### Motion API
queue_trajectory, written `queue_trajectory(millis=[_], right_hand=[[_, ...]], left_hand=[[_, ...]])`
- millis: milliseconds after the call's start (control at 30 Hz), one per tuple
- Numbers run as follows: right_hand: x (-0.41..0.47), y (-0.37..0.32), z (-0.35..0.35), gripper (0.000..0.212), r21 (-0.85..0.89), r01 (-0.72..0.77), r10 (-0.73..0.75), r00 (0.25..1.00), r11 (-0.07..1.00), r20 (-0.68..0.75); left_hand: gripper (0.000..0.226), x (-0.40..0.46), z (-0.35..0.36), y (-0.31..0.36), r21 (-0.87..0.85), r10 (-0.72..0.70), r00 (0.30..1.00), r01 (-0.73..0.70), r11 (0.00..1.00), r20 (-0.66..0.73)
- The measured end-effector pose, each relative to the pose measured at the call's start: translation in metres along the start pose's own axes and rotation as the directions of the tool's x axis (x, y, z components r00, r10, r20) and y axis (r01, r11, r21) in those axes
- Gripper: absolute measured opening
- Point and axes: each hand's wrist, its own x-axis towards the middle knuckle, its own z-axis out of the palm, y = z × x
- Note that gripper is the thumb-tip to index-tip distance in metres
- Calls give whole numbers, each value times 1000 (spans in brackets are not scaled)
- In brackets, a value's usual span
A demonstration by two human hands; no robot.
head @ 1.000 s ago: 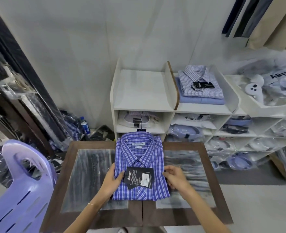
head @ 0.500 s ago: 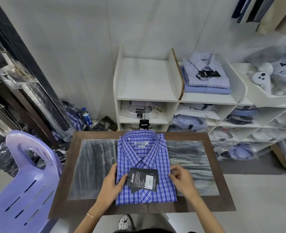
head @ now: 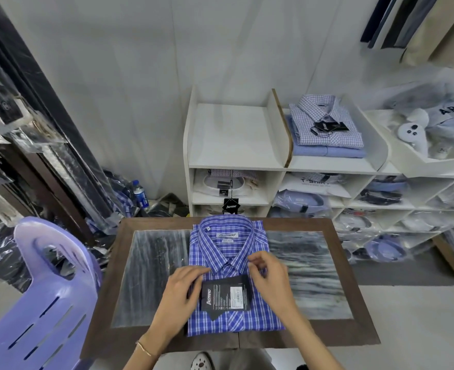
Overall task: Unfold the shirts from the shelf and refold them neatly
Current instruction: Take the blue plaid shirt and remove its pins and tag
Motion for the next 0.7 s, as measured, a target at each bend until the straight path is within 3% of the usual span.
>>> queue_trajectory(millis=[67,167,233,367,500,600,700], right_hand=[[16,-7,-1,10,-129,94,-99,994,987,-37],[41,-20,3,17,-296,201,-209,978,934,3],[57,-28,9,21,-368,258,-266,963,893,31],[84,-35,18,30,-513,237,-209,971,825,114],[95,-33,28,66,-564,90,-88,996,821,31],[103,-28,28,46,-572,-23,24,1000,820,-5],[105,-27,18,19,-438,91,-103,995,895,-3]], left_hand=[[34,0,-1,2,-30,-5,1000,5,1000,25],[47,-4,-2,3,-35,1,996,2,999,90],[45,-5,-2,4,-15,-5,993,7,1000,117],[34,-9,-4,2,-19,-19,993,22,1000,117],[28,-12,-11,-3,-24,-29,994,32,999,101],[28,-12,-19,-7,-39,-32,996,36,999,86],[32,-1,-27,-7,-60,1,997,4,998,71]])
